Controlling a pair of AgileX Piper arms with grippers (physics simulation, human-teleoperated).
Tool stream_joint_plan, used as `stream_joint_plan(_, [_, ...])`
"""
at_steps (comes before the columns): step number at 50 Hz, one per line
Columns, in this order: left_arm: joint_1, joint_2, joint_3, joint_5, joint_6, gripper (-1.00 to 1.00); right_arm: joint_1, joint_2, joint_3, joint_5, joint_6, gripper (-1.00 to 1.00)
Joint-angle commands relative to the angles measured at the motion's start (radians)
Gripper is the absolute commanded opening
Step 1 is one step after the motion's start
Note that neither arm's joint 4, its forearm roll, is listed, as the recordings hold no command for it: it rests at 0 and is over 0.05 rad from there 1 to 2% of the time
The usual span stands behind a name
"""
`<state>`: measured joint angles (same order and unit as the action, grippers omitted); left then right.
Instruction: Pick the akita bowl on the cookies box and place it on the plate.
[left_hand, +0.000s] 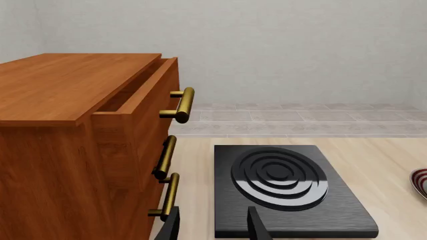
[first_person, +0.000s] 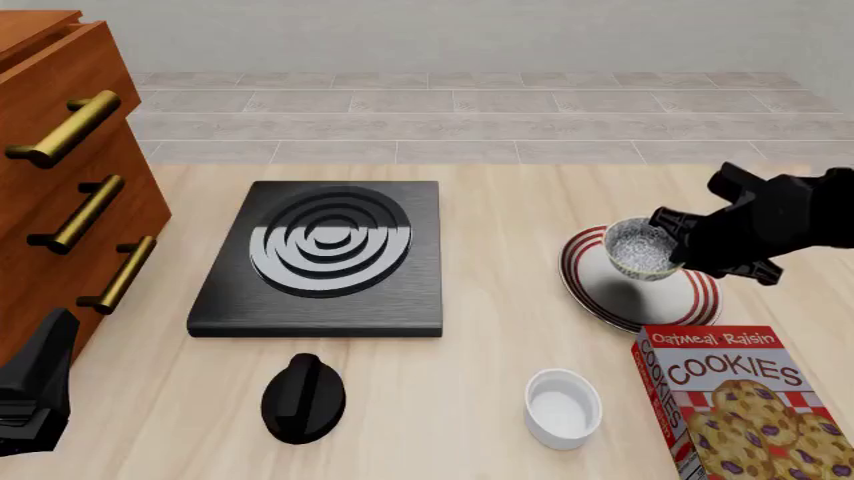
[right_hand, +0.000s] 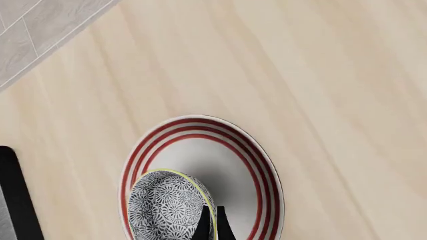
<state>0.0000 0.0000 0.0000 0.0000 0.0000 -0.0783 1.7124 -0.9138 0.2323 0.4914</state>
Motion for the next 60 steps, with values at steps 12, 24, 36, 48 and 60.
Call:
stream_joint_plan(12, [0.0, 0.0, 0.0, 0.0, 0.0, 1.0, -0.004, 0.02, 0.005, -0.016, -0.005, -1.0])
stream_joint_plan(24, [0.0, 0.0, 0.0, 0.0, 0.0, 1.0, -0.008, 0.036, 0.006, -0.026, -0.012, -1.0])
stream_joint_plan(36, [0.0, 0.0, 0.0, 0.0, 0.0, 1.0, -0.005, 0.061, 0.012, -0.045, 0.0, -1.0])
stream_joint_plan(48, [0.0, 0.0, 0.0, 0.0, 0.0, 1.0, -0.004, 0.072, 0.018, -0.057, 0.001, -1.0])
stream_joint_plan(60, [0.0, 0.0, 0.0, 0.0, 0.0, 1.0, 0.0, 0.073, 0.026, -0.064, 0.006, -1.0])
